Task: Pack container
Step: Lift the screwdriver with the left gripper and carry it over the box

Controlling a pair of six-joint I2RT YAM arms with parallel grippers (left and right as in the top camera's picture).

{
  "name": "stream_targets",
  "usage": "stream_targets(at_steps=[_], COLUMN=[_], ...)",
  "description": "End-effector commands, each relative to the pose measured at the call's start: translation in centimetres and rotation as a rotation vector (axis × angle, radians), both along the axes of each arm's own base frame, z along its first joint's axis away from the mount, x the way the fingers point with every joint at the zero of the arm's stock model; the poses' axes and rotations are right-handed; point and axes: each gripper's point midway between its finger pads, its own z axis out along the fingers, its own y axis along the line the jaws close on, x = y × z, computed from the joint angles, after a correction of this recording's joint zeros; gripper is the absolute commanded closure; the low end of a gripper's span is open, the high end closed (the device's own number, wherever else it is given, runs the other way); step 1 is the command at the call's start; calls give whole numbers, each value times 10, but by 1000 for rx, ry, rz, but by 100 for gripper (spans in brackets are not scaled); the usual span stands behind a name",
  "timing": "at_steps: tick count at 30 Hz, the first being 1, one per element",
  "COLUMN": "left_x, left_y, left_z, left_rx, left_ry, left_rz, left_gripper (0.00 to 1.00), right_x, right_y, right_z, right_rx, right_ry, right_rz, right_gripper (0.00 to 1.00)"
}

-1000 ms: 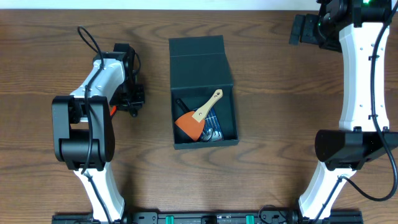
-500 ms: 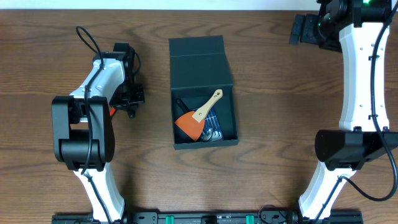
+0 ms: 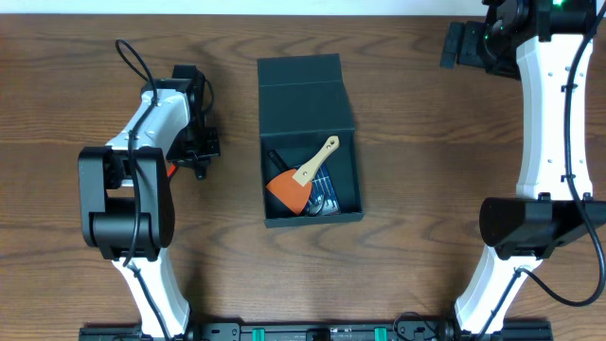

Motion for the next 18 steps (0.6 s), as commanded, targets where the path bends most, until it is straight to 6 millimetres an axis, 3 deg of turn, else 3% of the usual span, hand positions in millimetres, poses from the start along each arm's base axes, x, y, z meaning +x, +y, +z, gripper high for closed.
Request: stream_targets(at_steps=[1, 12, 18], left_x=[8, 15, 6], left_y=[1, -2, -38], left_z=[24, 98, 152], left_rx=[0, -14, -183], left_ry=[-70, -264, -385], left_rz=[15, 10, -34], left_gripper=[94, 94, 94], right_x=[-1, -1, -1], right_y=[0, 0, 0], right_z=[8, 8, 8], right_rx=[5, 5, 5], right_ry=[-21, -21, -21], right_rz=[-10, -10, -10], right_gripper=[1, 1, 1])
